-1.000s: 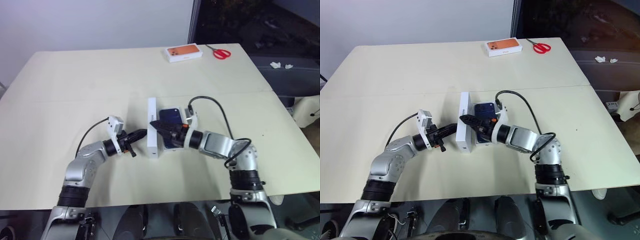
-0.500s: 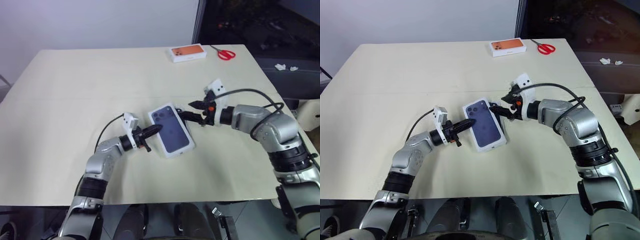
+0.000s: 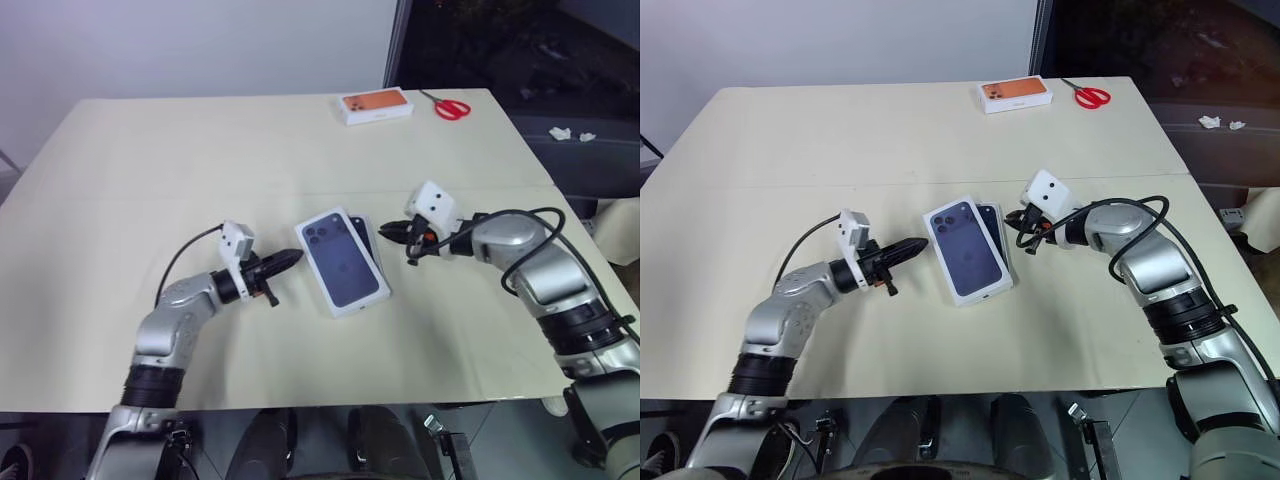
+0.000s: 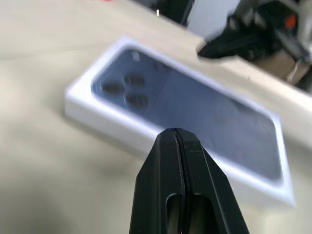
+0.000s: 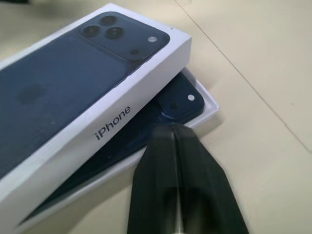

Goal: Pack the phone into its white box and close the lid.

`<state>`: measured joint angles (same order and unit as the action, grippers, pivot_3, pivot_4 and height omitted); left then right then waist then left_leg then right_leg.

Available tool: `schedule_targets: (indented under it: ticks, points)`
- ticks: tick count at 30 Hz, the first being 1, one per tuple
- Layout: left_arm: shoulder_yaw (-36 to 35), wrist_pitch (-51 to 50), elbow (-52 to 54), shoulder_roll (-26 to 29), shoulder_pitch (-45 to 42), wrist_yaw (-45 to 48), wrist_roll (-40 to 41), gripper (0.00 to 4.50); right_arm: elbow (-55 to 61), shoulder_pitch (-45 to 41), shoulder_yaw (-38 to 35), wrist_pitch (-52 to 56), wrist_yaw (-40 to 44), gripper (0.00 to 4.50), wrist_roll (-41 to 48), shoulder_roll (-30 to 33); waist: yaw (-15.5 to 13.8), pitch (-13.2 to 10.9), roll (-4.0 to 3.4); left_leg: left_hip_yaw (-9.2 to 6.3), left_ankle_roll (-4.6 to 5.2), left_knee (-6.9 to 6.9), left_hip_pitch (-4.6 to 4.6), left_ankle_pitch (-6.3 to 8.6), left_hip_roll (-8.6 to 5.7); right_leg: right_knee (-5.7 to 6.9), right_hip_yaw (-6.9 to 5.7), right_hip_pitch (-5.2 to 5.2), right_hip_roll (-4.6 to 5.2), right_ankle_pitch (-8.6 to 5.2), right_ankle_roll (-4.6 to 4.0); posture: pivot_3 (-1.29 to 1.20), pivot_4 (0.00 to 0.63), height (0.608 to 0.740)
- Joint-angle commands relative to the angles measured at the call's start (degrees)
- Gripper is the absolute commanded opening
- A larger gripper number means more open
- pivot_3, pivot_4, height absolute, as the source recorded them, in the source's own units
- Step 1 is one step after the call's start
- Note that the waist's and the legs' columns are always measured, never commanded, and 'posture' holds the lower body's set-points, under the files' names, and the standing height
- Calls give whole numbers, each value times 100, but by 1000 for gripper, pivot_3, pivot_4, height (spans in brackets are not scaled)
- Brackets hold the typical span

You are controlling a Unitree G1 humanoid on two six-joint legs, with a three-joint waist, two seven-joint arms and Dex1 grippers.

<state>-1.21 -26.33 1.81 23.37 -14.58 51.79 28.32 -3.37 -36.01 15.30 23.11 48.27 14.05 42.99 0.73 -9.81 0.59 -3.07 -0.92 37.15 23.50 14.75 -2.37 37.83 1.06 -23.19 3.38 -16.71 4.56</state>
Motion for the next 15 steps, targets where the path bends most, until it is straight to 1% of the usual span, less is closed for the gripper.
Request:
schedule_targets:
  ticks: [1, 4, 8, 15]
  points:
    - [26, -211, 346, 157, 165, 82, 130, 0, 70, 72, -140, -193, 127, 31, -130, -110, -6, 0, 0, 0, 0, 0, 0, 0, 0, 0, 0, 0, 1, 0, 0, 0, 150, 740]
    - [322, -390, 165, 127, 198, 8, -80, 0, 194, 236, -200, 73, 141, 31, -14, -323, -28, 0, 0, -2, 0, 2, 0, 0, -1, -1, -3, 3, 3, 0, -1, 0, 150, 740]
    - [471, -97, -150, -379, 81, -182, -186, 0, 496, 494, -235, 355, 100, 31, 14, -576, -37, 0, 1, -3, 0, 1, 0, 0, -7, -3, -3, 5, 9, 0, -1, 0, 150, 740]
    - [539, 150, -545, -795, -258, -285, -332, 0, 625, 556, -314, 492, 38, 31, -157, -648, -25, 0, 1, -3, 0, 3, -2, 0, -8, 0, -6, 7, 10, 1, -1, 0, 150, 740]
